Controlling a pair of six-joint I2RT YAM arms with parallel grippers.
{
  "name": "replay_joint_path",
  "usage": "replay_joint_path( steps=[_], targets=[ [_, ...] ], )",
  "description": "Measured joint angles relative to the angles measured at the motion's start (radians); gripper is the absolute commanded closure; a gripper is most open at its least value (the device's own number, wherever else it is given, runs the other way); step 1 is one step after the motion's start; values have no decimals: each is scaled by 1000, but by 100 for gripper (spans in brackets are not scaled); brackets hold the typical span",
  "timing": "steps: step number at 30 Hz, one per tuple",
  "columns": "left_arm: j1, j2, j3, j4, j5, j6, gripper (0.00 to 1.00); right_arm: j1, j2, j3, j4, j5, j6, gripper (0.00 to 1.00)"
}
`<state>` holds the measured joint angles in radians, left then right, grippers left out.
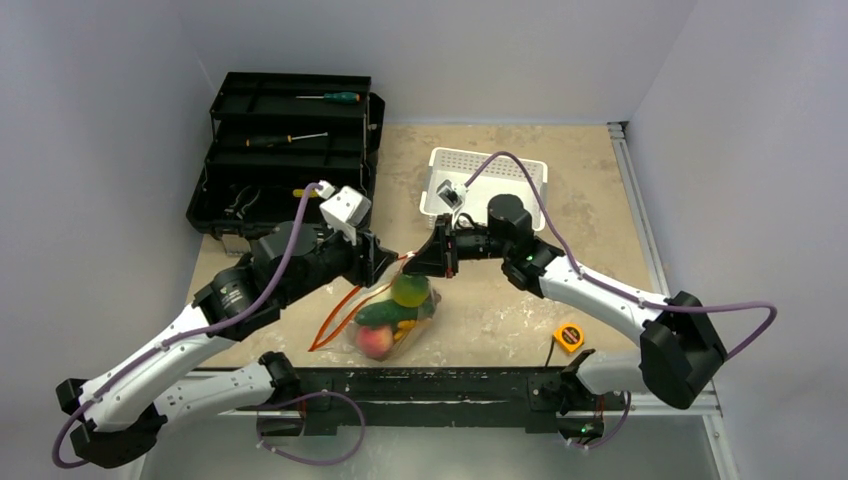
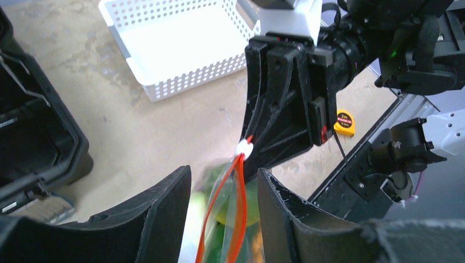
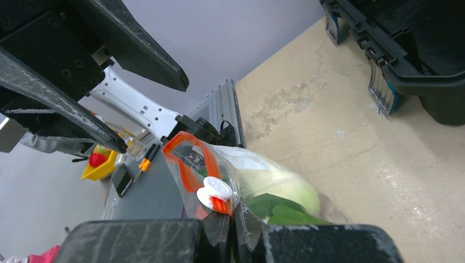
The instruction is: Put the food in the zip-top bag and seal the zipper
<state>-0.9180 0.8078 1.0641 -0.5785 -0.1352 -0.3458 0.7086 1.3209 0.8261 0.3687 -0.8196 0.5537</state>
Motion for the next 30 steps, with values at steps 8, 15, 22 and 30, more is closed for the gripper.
replay_joint_path(
  steps=[8,15,22,30],
  targets=[
    [-1,140,39,82,27,60,52,4,-11,0,-26,17,27,100],
    [-1,235,133,23,88,57,51,5,-22,0,-43,18,31,100],
    [-1,235,134,1,165,52,41,5,-32,0,-60,18,31,100],
    [-1,255,134,-41,172,68,65,6,-34,0,-64,18,31,100]
  ],
)
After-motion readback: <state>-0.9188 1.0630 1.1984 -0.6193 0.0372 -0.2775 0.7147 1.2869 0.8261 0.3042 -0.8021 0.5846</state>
